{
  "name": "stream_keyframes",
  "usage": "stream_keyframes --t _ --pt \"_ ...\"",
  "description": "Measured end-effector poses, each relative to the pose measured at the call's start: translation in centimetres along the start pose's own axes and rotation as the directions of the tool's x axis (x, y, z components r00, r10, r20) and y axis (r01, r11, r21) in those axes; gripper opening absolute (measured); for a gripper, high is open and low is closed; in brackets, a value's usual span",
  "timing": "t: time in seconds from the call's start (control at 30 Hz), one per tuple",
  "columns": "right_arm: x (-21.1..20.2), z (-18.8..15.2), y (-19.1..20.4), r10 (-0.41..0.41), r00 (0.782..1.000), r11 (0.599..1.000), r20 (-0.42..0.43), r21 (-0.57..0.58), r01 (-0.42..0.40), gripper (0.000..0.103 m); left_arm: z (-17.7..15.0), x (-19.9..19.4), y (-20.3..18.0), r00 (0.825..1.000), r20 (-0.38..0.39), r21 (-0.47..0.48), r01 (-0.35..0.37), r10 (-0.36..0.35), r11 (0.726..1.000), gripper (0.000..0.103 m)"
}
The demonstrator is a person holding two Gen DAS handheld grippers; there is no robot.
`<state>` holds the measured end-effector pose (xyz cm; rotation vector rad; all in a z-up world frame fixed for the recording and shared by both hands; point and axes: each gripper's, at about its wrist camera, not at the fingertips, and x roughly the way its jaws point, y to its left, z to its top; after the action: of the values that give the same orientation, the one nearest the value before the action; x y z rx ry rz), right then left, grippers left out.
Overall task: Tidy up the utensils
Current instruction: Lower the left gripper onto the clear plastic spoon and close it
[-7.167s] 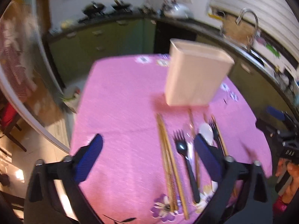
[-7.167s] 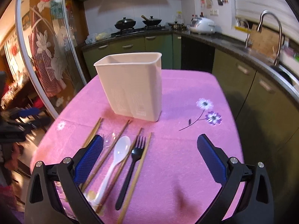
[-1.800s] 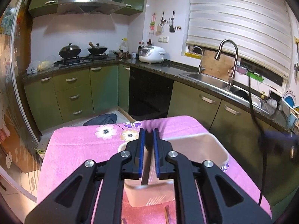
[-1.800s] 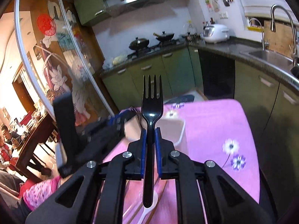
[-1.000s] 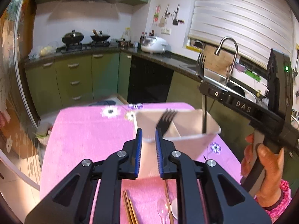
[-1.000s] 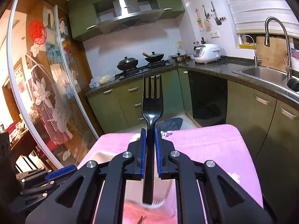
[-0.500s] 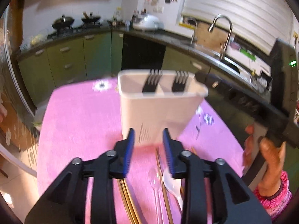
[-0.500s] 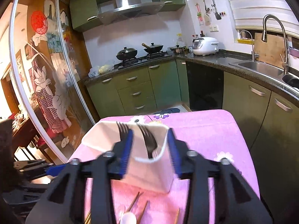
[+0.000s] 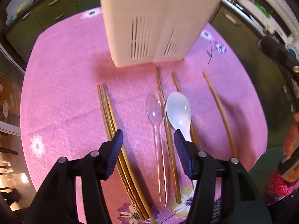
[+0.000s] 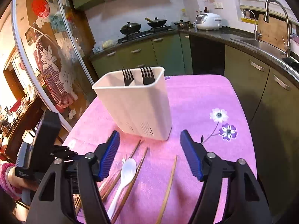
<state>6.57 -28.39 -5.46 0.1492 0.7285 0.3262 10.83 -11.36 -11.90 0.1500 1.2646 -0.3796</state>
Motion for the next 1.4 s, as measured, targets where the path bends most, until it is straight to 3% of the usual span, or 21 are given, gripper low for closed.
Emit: stream_keyframes --t 0.17,0.23,0.3,0.57,0.63,0.8,0.9,0.97,1.07,1.17,1.3,1.4 --pt "-0.4 -0.4 0.2 0.004 1.0 1.0 -0.008 0.003 -0.004 0.07 -0.1 0.8 -0.1 1.0 -0.016 0.004 -0.018 0.018 1.0 0.051" --pt "-0.3 -0.2 0.3 0.006 1.0 1.0 -0.014 0.001 -0.006 0.07 0.0 1.1 -0.2 0.999 -0.024 0.001 -0.024 0.024 1.0 0.037" --pt "-0.4 -0.3 0.3 0.008 1.0 1.0 -0.017 0.001 -0.008 0.07 0.0 1.5 -0.3 0.999 -0.034 0.002 -0.025 0.025 1.0 0.031" --pt "-0.3 0.4 0.2 0.009 1.0 1.0 -0.022 0.002 -0.009 0.07 0.3 2.6 -1.3 0.998 -0.057 0.02 -0.014 0.015 1.0 0.03" --pt "-0.2 0.5 0.2 0.011 1.0 1.0 -0.025 0.001 -0.011 0.07 0.4 2.8 -1.4 0.998 -0.062 0.021 -0.021 0.022 1.0 0.011" --pt "0.3 0.6 0.4 0.018 0.998 1.0 -0.058 -0.011 -0.018 0.073 0.7 3.4 -1.6 0.998 -0.066 0.023 -0.018 0.019 1.0 0.009" --pt "1.6 0.0 1.0 0.056 0.989 0.998 -0.135 -0.02 -0.059 0.073 0.9 3.4 -1.1 0.998 -0.06 0.008 -0.008 0.008 1.0 0.009" --pt "3.1 -0.7 1.4 0.109 0.969 0.993 -0.221 -0.008 -0.114 0.073 0.8 2.9 -0.1 0.999 -0.049 -0.007 0.0 -0.001 1.0 0.009" --pt "6.5 -2.5 1.8 0.226 0.893 0.974 -0.389 0.068 -0.217 0.069 1.1 2.2 0.5 0.999 -0.029 -0.021 0.013 -0.014 1.0 0.009" --pt "9.2 -4.3 1.5 0.3 0.82 0.954 -0.488 0.153 -0.258 0.062 1.0 1.5 0.6 1.0 -0.014 -0.017 0.022 -0.022 1.0 0.009" --pt "10.8 -5.4 1.6 0.309 0.793 0.951 -0.525 0.182 -0.25 0.055 0.8 0.9 0.7 1.0 -0.006 -0.004 0.029 -0.029 1.0 0.009" --pt "11.0 -5.3 1.6 0.302 0.803 0.953 -0.514 0.181 -0.242 0.049 0.7 0.8 0.7 0.999 -0.003 0.0 0.033 -0.033 0.999 0.009"
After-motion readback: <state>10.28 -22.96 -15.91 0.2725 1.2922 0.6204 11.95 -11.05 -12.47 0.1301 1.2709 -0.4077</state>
